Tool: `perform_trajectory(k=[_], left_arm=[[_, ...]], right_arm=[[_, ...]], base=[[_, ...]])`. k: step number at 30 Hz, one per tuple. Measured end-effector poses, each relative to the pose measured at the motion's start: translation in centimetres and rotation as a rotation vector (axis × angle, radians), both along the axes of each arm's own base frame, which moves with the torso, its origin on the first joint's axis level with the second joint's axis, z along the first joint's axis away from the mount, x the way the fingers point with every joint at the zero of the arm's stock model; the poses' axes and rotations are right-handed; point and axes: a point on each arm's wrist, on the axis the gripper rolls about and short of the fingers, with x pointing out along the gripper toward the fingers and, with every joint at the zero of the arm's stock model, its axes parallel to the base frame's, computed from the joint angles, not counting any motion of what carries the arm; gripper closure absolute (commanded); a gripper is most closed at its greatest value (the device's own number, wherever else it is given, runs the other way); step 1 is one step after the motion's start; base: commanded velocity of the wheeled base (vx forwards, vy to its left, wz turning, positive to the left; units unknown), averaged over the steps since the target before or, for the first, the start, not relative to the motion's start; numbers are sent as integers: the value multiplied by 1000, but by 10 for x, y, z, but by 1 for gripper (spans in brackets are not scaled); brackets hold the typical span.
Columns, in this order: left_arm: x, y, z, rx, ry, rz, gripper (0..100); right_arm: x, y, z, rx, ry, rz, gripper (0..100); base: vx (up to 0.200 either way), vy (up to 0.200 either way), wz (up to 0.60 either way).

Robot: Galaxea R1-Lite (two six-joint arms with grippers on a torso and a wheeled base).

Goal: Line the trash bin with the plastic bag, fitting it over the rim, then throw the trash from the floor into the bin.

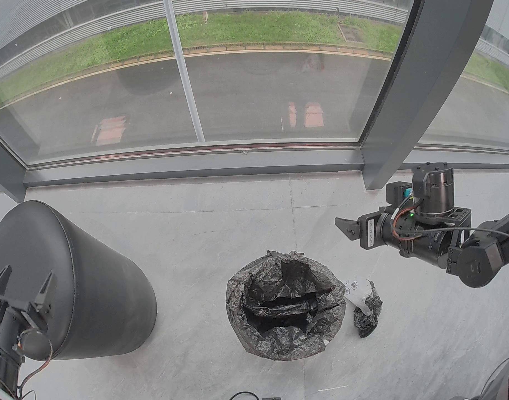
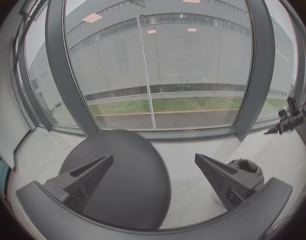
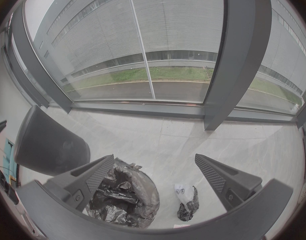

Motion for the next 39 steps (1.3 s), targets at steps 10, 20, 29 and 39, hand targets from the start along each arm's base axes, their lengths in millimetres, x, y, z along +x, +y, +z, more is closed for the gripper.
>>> perform_trajectory(k=[10, 20, 29, 39], left_arm=[[-64, 27, -35, 39, 99, 162, 0], [-91, 26, -59, -28, 20, 75, 0], [-95, 23, -65, -44, 45, -59, 0], [-95, 22, -65, -11, 44, -101, 0]], right_arm=[[14, -21, 22, 34, -57, -31, 0], [30, -28, 26, 42, -80, -48, 0], [62, -19, 23, 36, -105, -46, 0], [98, -4, 8, 18, -80, -37, 0]], base=[[0, 0, 0], [0, 0, 0], [0, 0, 0], [0, 0, 0]])
